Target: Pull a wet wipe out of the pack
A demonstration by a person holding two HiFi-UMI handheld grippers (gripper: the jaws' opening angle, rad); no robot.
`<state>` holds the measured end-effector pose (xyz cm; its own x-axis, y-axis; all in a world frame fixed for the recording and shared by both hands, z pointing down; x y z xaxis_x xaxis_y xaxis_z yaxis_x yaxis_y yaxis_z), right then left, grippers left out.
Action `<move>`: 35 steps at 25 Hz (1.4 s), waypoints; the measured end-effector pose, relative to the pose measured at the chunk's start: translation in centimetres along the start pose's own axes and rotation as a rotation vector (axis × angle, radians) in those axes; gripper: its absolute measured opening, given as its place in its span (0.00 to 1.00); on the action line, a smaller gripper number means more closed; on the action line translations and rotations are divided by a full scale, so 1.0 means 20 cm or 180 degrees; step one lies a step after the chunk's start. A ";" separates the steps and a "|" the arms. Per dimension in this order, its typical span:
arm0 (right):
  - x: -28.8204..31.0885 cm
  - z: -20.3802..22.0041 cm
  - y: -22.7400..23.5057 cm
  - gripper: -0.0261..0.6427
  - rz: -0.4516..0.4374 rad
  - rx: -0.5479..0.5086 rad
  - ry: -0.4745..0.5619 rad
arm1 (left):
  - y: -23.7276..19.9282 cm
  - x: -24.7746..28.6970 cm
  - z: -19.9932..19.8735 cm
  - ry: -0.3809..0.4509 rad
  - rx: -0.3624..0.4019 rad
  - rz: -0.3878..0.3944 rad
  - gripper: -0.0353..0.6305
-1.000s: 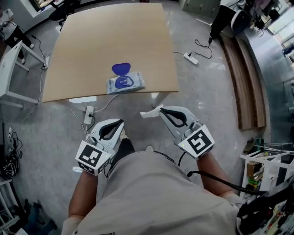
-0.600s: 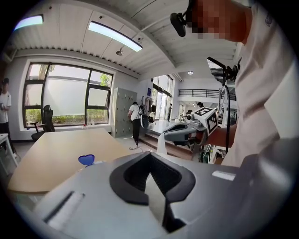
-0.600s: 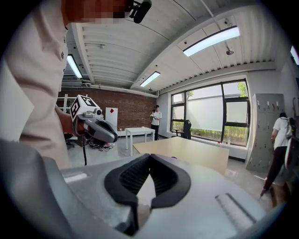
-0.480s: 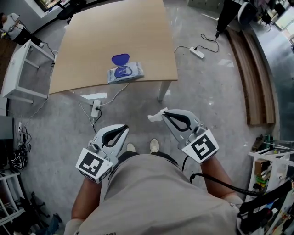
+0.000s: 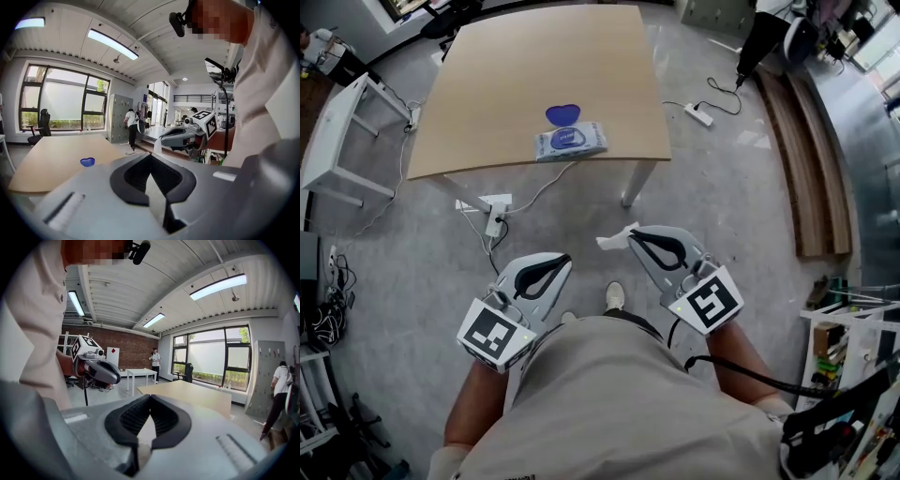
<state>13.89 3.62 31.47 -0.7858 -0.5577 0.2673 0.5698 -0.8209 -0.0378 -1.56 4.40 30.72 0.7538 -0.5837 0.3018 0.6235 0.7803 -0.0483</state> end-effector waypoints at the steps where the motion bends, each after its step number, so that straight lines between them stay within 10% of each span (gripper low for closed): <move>1: 0.03 -0.02 -0.06 0.04 -0.0007 -0.0027 -0.0012 | -0.01 -0.07 0.02 0.0028 -0.0010 0.0013 0.06; 19: 0.09 -0.07 -1.01 0.04 0.0128 0.0015 -0.0174 | 0.19 -0.85 0.29 0.0117 -0.0006 0.0466 0.06; 35: -0.48 -0.08 -1.20 0.04 -0.0141 -0.0168 -0.0007 | 0.84 -0.89 0.14 0.0239 0.0027 0.0238 0.06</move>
<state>7.39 28.56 28.30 -0.8094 -0.5205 0.2718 0.5210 -0.8501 -0.0767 -5.14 28.46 27.15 0.8118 -0.5387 0.2254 0.5634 0.8240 -0.0599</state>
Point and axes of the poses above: the fingertips, and each gripper's own axes: x forward along the fingers, y to its right, z out of its underside, the point moved 4 cm from there along -x, backward along the fingers, and after that the axes turned 7 degrees about -z, right-handed, at the moved point
